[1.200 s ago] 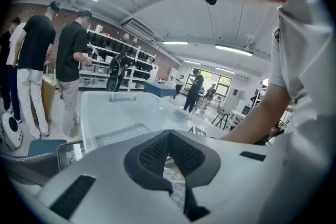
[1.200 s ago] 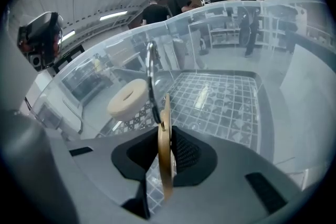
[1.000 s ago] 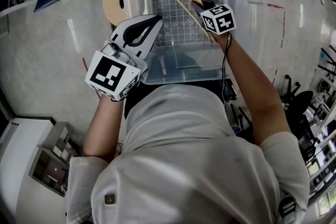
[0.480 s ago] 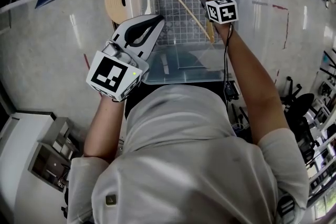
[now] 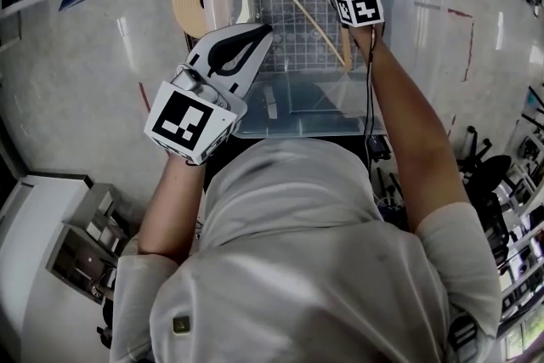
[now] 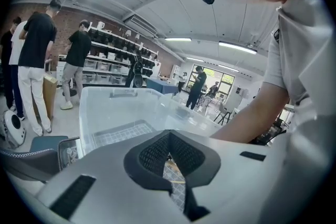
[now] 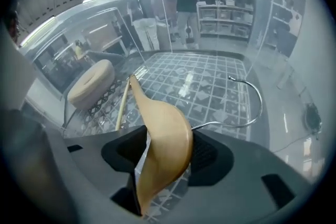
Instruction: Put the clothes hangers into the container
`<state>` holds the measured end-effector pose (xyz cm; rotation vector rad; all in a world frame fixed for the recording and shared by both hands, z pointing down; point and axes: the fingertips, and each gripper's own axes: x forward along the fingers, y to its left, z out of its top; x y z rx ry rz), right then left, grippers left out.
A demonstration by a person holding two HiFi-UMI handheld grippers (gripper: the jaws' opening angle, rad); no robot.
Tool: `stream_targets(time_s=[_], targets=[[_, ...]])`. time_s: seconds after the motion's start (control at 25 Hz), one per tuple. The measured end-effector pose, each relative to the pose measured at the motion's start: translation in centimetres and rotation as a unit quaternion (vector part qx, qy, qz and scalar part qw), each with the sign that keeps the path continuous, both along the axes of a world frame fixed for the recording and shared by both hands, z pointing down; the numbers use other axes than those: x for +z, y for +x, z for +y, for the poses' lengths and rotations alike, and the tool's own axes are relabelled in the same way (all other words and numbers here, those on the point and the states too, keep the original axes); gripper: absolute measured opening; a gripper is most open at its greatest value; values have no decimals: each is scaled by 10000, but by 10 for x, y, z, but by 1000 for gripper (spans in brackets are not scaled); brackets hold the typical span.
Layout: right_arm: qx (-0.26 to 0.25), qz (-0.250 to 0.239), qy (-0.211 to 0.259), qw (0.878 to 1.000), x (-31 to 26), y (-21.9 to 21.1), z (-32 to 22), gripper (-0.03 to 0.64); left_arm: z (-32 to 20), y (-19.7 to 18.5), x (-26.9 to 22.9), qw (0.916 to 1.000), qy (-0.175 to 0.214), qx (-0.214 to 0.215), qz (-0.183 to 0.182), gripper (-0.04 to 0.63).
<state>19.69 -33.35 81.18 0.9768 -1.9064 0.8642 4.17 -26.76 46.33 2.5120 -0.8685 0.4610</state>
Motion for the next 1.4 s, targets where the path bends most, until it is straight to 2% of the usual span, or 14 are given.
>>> stream_targets(time_s=[0.16,0.4,0.56,0.68,0.88,1.0,1.2,1.4], targets=[[-178,412,-83,9990,15,6,3,244,0,0,2,10000,-12,-5,-28,17],[-127,635,-195,9977,24,9,0,245,-1,-4,3,10000,30,-49,-75,17],[-99,764,-241,9967,23,9,1,256,6,-8,8,9996,-192,-61,-173,17],[-108,833,-273,9961,22,10,2,270,8,-7,7,9997,-166,-65,-138,17],[38,831,-268,9962,15,18,4,278,10,-8,-1,9999,-43,-57,-83,17],[69,804,-231,9965,6,19,6,278,16,-10,-4,9998,-138,-15,-143,17],[253,648,-56,9976,-21,16,6,278,18,-10,-21,9997,237,42,-3,17],[447,471,241,9976,-61,12,6,278,27,-9,-34,9989,416,205,69,17]])
